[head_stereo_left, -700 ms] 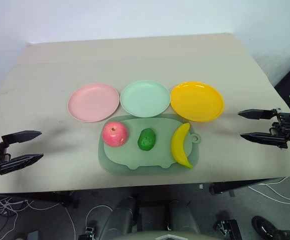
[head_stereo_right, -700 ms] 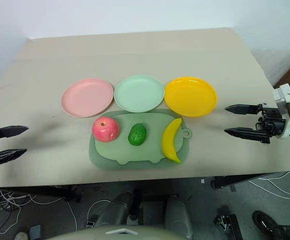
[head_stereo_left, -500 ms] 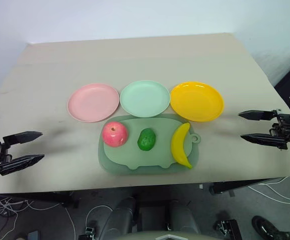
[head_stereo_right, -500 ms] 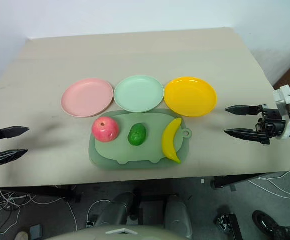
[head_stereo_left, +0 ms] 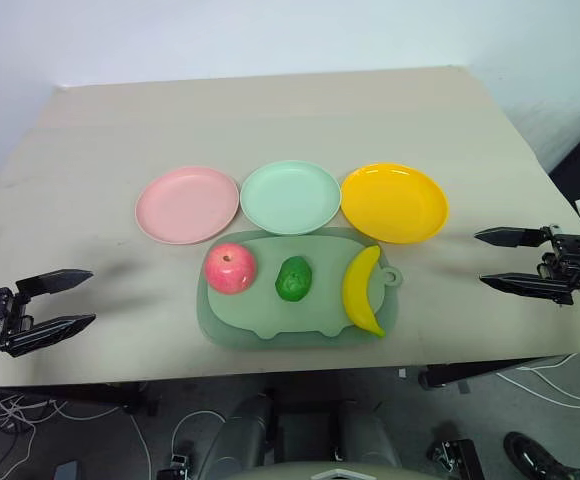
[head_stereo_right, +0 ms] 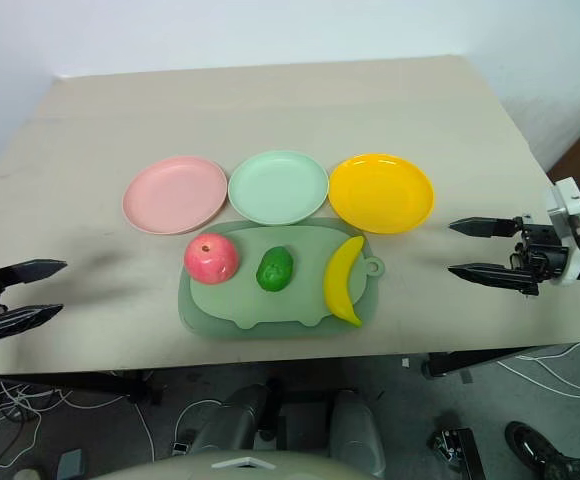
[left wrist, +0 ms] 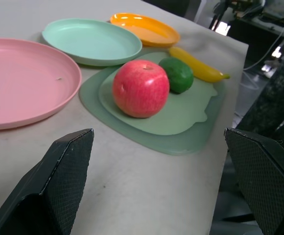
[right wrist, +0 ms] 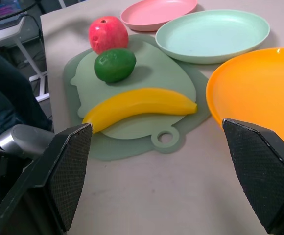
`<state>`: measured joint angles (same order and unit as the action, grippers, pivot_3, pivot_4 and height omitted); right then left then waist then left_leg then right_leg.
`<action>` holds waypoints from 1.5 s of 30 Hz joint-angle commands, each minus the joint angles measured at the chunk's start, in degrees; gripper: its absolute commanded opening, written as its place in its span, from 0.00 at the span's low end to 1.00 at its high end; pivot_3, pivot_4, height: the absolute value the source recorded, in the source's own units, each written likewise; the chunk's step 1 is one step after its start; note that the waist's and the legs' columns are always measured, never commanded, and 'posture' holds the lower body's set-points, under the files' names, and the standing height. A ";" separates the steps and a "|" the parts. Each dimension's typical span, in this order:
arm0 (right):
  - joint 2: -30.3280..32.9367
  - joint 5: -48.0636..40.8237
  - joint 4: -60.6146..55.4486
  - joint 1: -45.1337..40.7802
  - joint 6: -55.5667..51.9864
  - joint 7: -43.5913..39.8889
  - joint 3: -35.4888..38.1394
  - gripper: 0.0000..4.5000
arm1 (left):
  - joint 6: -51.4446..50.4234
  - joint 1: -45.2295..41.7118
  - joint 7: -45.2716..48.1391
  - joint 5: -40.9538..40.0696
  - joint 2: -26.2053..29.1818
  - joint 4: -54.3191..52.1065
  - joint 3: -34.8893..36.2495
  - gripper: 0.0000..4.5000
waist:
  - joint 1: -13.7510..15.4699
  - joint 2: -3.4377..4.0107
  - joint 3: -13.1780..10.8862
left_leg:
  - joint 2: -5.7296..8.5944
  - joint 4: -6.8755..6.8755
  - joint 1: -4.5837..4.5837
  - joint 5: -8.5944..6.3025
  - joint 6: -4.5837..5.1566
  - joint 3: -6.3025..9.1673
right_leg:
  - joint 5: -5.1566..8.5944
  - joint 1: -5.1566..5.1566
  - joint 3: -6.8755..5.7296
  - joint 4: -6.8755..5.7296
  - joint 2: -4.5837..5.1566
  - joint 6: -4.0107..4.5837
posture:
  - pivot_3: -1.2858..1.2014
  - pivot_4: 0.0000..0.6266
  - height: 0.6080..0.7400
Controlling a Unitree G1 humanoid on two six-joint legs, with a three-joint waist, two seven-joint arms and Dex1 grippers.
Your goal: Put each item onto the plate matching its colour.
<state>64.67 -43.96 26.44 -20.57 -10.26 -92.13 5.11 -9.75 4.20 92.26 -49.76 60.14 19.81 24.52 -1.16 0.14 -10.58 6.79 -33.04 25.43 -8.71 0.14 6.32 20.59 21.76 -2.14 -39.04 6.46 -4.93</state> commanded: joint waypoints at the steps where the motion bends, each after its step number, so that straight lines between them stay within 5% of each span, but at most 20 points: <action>1: 0.70 -1.22 -2.04 0.00 -0.21 -0.37 1.88 1.00 | -0.80 -0.87 0.24 0.51 -0.29 -1.64 1.40 1.00 | 0.03 0.00 0.00 | 0.00 -0.01 0.00 0.00 0.00 0.00 | 0.00 0.00 0.00 -0.01 0.00 0.00 | 0.52 0.24 0.98; 26: -4.03 1.27 -20.56 4.62 -12.16 8.07 10.67 1.00 | -2.45 -2.74 -1.36 5.92 -8.38 -8.61 1.60 1.00 | 0.38 -0.01 0.02 | -0.01 -0.11 0.00 0.04 0.12 -0.02 | -0.12 -0.12 0.01 -0.02 -0.01 -0.21 | 0.52 0.24 0.98; 37: -9.46 -4.45 -47.57 12.25 -29.10 30.69 11.87 1.00 | 4.81 -8.62 0.24 10.03 -7.59 -3.43 -3.54 1.00 | 0.39 -0.06 0.05 | -0.03 -0.16 0.01 -0.02 0.05 -0.02 | -0.05 -0.10 0.03 -0.01 -0.01 -0.08 | 0.52 0.24 0.98; 45: -10.82 -2.41 -56.35 8.61 -44.01 49.08 5.61 1.00 | 6.78 -11.49 0.24 10.63 -8.40 -0.98 -6.08 1.00 | 0.39 -0.07 0.05 | -0.03 -0.15 0.04 0.03 0.14 -0.03 | -0.05 -0.05 0.04 0.02 -0.01 -0.09 | 0.52 0.24 0.98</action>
<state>54.37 -45.11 -27.06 -10.53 -51.80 -45.76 10.59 -3.91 -6.58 92.28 -38.97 51.45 18.68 18.31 -0.77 0.07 -10.54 6.77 -33.18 25.48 -8.68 0.29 6.29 20.54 21.72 -2.10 -39.02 6.45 -5.02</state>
